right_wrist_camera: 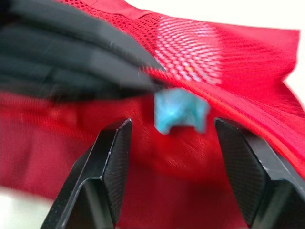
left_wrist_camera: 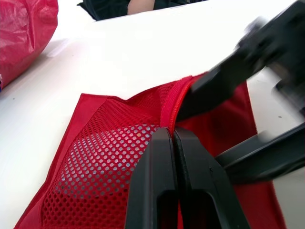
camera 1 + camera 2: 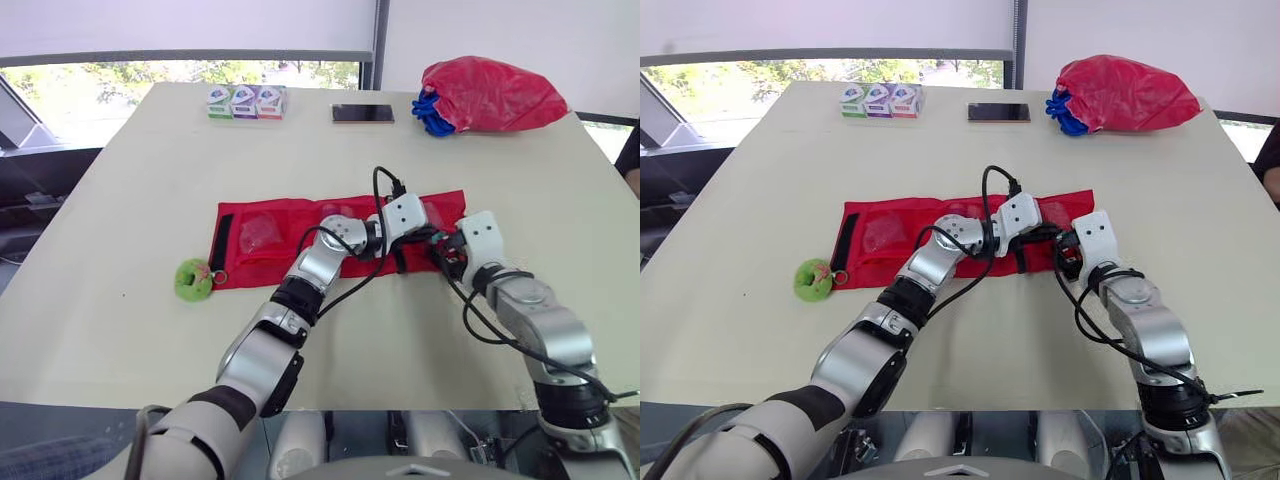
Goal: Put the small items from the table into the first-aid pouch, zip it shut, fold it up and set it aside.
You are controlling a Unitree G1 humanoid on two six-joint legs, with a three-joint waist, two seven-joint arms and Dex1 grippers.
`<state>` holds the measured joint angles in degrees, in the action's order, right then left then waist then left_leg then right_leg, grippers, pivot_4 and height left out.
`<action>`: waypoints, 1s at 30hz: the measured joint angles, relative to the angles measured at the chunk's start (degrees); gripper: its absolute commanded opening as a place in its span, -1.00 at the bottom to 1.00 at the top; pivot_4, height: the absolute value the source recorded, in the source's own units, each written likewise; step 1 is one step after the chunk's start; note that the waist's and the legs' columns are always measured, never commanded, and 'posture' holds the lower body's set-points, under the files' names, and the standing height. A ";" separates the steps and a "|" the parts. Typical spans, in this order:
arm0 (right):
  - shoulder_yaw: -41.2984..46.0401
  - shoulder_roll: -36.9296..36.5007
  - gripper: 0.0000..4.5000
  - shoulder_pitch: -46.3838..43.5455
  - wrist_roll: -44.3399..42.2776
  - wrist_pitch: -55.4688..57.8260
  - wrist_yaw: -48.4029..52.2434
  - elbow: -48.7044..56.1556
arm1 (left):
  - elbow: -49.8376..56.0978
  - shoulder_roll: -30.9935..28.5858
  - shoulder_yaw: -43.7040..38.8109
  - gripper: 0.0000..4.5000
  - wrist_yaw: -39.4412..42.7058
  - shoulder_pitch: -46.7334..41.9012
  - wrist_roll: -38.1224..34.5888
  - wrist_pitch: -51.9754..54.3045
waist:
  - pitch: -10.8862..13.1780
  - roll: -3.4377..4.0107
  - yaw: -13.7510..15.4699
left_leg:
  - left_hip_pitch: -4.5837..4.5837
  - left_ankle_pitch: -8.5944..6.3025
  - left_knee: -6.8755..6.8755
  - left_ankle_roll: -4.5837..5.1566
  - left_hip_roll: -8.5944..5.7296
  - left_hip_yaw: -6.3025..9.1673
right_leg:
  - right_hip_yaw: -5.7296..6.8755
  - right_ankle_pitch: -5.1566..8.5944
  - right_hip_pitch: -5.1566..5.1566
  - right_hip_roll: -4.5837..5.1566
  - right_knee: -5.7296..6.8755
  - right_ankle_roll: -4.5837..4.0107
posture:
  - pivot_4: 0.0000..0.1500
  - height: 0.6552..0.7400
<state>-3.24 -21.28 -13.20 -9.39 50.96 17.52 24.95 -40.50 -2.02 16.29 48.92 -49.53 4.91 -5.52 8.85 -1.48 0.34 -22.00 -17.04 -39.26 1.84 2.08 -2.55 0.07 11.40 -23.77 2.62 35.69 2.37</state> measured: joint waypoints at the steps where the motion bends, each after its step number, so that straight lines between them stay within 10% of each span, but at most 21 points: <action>1: -0.09 -2.23 0.33 1.26 -0.87 -0.03 2.22 1.95 | -0.72 0.22 0.00 -1.00 -0.17 -0.04 -0.03 -0.08 | 0.00 0.00 0.04 | 0.00 0.00 0.00 0.00 0.01 0.03 | 0.02 0.00 0.00 -0.01 0.00 0.00 | 1.00 1.00; 8: 8.32 -9.47 0.33 7.95 -8.39 -1.25 11.54 8.75 | -1.31 0.60 0.00 -1.00 -0.01 -0.05 -0.36 -0.45 | 0.01 -0.02 0.37 | -0.01 0.00 -0.02 0.00 0.01 0.00 | -0.01 0.00 0.01 -0.01 -0.03 0.01 | 1.00 1.00; 9: 10.23 -9.79 0.59 8.57 -9.28 -1.33 12.14 8.75 | -1.31 0.77 -0.05 -1.00 0.23 -0.04 -0.64 -0.42 | 0.01 -0.02 0.46 | -0.01 0.00 -0.02 0.00 0.00 0.00 | -0.01 0.00 0.01 -0.01 -0.03 0.00 | 1.00 1.00; 11: 14.58 -10.75 0.96 9.68 -10.46 -1.53 12.58 8.32 | -1.18 1.22 -0.31 -0.69 1.23 0.16 -1.83 -0.11 | 0.01 -0.02 0.44 | 0.00 0.00 -0.02 0.00 0.00 -0.02 | -0.03 0.00 0.01 -0.01 -0.03 0.00 | 1.00 1.00; 20: 15.34 -8.47 1.00 7.84 -9.06 -2.64 8.73 -2.01 | 14.71 -2.52 -2.18 0.94 9.53 4.75 -10.44 7.48 | -0.01 0.01 -0.42 | 0.09 0.00 0.01 0.00 0.06 -0.04 | -0.17 0.00 0.01 -0.08 0.02 -0.01 | 1.00 1.00; 25: 13.77 -5.38 1.00 4.57 -9.47 -2.67 8.19 -8.59 | 28.91 -14.27 -2.53 0.99 17.65 11.90 -15.59 16.67 | -0.02 0.04 -1.25 | 0.18 0.00 0.04 -0.01 0.08 0.02 | -0.36 0.00 0.00 -0.16 0.09 -0.01 | 1.00 1.00; 30: 12.32 -2.54 0.15 1.10 -10.90 -2.71 8.73 -12.88 | 42.46 -29.21 -6.68 1.00 24.36 20.08 -21.81 24.60 | 0.01 0.06 -1.11 | 0.22 0.00 0.05 -0.01 0.14 0.02 | -0.64 0.08 -0.03 -0.26 0.11 -0.09 | 1.00 1.00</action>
<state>9.07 -23.82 -12.11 -20.29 48.25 26.25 12.07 1.96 -31.23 9.61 73.27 -29.45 -16.90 19.08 8.86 -1.43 -0.77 -21.78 -17.04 -39.21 1.83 2.23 -2.53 -0.57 11.48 -23.79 2.36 35.80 2.28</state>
